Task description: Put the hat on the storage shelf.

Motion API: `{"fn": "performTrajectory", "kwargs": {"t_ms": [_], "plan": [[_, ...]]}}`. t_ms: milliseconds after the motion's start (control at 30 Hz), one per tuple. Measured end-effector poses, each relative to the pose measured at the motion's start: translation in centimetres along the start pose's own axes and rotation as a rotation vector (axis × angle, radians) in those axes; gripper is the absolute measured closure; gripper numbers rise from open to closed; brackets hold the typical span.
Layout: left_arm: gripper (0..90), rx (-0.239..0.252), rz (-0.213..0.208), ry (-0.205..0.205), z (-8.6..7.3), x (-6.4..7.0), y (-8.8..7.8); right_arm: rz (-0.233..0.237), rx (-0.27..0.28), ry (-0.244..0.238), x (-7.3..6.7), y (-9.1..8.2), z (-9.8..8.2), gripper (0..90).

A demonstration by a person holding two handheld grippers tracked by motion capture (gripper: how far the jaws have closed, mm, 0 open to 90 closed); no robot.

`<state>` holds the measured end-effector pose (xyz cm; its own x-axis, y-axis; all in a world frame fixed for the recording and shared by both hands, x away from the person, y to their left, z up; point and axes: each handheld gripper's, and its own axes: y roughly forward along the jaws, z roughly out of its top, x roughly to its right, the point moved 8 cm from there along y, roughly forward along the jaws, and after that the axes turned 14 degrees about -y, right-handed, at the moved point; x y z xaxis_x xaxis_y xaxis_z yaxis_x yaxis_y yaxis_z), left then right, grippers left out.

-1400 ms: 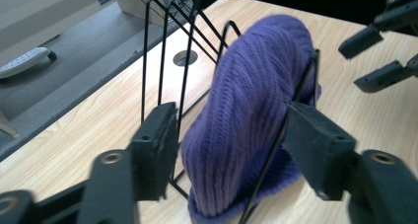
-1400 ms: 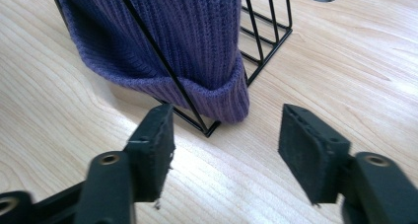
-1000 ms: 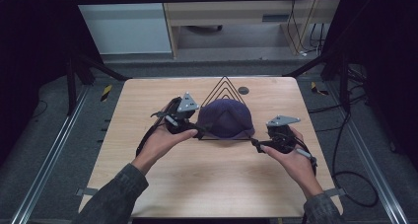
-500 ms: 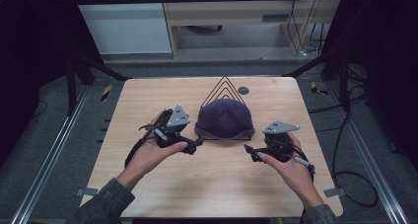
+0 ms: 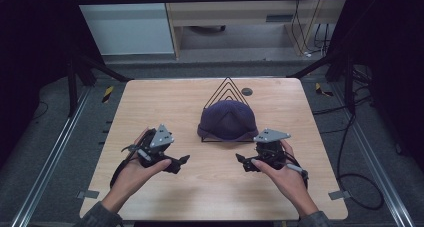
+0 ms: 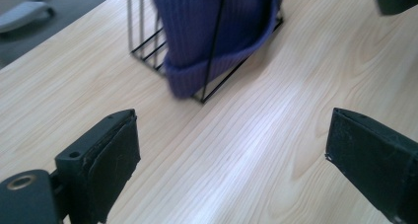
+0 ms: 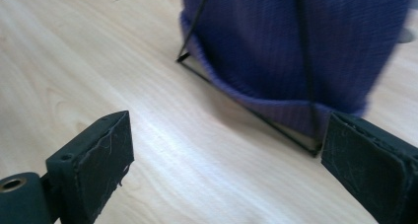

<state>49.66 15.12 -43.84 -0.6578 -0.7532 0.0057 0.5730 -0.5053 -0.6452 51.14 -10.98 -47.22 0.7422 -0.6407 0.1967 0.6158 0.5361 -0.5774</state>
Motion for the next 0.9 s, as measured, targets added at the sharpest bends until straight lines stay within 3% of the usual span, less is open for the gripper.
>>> {"fn": "performTrajectory", "kwargs": {"t_ms": [300, 500, 900], "plan": [[5.4, -0.034, 0.043, -0.066, -4.9, -2.7, -0.3, 0.072, -0.046, -0.038, -3.4, 2.7, -0.6, 7.3], [4.8, -0.054, 0.042, -0.122, -7.5, -4.8, -0.1, 0.121, -0.083, -0.061, -5.3, 4.9, -1.0, 10.0], [5.0, -0.07, 0.086, -0.191, -10.6, -7.9, 1.2, 0.118, -0.117, -0.031, -5.8, 8.4, -0.8, 12.5]]}}
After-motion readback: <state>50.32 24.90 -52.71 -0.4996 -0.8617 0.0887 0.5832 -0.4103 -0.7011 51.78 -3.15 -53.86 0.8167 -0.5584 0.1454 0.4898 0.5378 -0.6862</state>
